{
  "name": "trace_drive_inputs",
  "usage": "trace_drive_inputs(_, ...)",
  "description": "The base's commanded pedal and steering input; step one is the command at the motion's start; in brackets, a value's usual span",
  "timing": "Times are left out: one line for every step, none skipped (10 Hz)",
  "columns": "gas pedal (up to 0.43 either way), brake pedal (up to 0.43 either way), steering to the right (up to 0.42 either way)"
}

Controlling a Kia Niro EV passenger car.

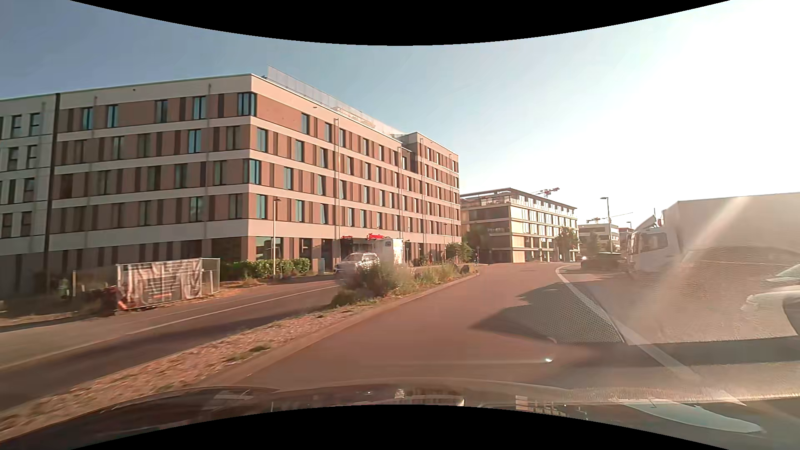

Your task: Follow the waypoints while adhering to traffic rules and regulations

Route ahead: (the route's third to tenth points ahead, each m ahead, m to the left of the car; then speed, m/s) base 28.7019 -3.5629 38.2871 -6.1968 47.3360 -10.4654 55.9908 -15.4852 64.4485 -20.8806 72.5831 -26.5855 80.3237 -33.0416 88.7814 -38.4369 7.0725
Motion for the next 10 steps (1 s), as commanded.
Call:
trace_drive_inputs(0.177,0.000,0.188)
trace_drive_inputs(0.177,0.000,0.178)
trace_drive_inputs(0.177,0.000,0.163)
trace_drive_inputs(0.177,0.000,0.144)
trace_drive_inputs(0.177,0.000,0.130)
trace_drive_inputs(0.177,0.000,0.116)
trace_drive_inputs(0.177,0.000,0.102)
trace_drive_inputs(0.177,0.000,0.093)
trace_drive_inputs(0.177,0.000,0.085)
trace_drive_inputs(0.177,0.000,0.081)
